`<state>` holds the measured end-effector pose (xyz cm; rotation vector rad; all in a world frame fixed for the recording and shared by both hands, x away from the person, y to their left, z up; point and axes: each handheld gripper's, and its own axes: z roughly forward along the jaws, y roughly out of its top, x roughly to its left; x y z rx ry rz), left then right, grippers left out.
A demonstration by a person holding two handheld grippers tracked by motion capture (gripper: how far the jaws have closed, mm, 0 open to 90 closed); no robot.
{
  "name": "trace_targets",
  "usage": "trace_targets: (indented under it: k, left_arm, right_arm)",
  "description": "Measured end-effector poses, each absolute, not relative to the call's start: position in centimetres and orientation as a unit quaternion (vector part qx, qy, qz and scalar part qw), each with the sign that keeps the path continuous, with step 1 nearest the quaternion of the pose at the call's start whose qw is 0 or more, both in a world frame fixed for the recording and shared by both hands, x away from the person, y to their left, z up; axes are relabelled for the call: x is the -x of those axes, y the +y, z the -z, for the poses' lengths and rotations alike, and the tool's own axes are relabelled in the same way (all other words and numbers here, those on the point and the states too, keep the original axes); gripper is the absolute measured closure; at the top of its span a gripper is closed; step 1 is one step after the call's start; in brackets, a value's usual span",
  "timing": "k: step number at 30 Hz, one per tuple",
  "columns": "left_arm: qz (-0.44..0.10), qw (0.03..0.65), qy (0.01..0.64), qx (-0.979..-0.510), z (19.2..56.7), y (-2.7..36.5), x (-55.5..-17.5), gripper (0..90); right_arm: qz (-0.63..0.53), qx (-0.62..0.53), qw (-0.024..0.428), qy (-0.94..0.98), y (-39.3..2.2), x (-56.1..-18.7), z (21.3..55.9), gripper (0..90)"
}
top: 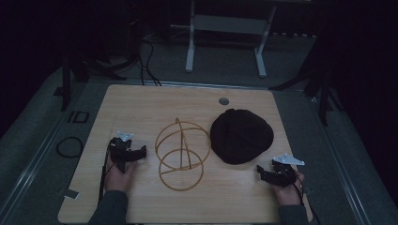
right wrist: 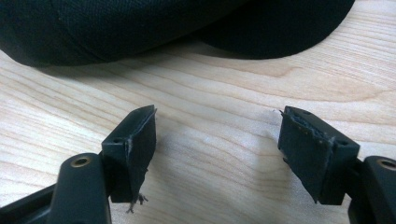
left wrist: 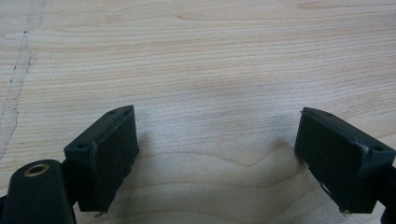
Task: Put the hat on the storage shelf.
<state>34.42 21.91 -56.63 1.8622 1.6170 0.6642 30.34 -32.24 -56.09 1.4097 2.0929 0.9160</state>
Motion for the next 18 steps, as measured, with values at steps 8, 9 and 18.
trace_targets:
  k: [8,9,18]
  left_arm:
    - [-0.249,0.289,0.606,-0.698,56.6,21.9,-34.5,13.0]
    - [-0.249,0.289,0.606,-0.698,56.6,21.9,-34.5,13.1]
    - [-0.249,0.289,0.606,-0.698,56.6,21.9,-34.5,13.1]
  right_arm:
    - [-0.325,-0.517,0.222,0.76,-32.2,-30.5,56.0,23.1]
    - [-0.32,-0.516,0.217,0.765,-32.2,-30.6,55.9,22.4]
    - [-0.311,-0.486,0.201,0.792,-32.1,-30.7,54.7,27.7]
